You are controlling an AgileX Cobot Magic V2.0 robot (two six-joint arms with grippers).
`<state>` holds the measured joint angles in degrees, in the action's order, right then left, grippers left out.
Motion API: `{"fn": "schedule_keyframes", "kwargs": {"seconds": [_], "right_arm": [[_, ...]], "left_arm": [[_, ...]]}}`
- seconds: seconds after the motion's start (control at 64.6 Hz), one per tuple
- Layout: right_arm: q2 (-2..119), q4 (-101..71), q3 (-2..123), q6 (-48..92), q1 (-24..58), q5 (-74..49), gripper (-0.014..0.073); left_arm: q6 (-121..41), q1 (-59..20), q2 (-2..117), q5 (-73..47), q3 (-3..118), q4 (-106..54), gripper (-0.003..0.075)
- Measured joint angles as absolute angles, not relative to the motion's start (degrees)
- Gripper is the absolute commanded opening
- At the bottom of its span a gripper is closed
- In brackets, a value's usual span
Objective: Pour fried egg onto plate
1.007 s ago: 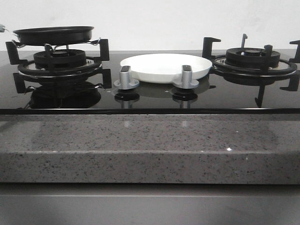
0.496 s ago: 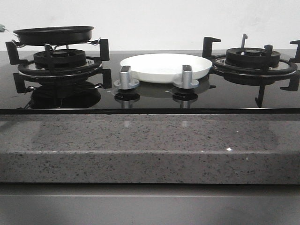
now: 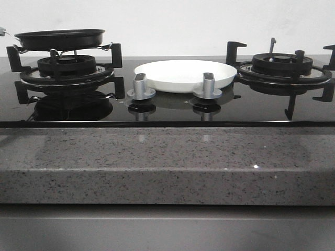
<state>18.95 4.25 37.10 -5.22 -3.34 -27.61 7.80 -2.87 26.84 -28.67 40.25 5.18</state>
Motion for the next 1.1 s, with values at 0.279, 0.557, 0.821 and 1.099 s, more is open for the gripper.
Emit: {"fn": "schedule_keyframes", "kwargs": {"seconds": [0.279,0.557,0.821,1.099], "right_arm": [[19.45,2.90,37.24,-5.22,-3.34,-27.61,0.0456],[32.72,-8.89,47.30,0.00,-1.87,-39.57,0.0454],[52.86,-21.93,59.73,12.66,6.39,-50.82,0.0454],[72.09,-21.14,71.73,13.37,13.72,-55.04,0.0454]], "left_arm": [[7.80,-2.87,26.84,-28.67,40.25,5.18,0.0439],[7.80,-2.87,26.84,-28.67,40.25,5.18,0.0439],[7.80,-2.87,26.84,-28.67,40.25,5.18,0.0439],[7.80,-2.87,26.84,-28.67,40.25,5.18,0.0439]]}}
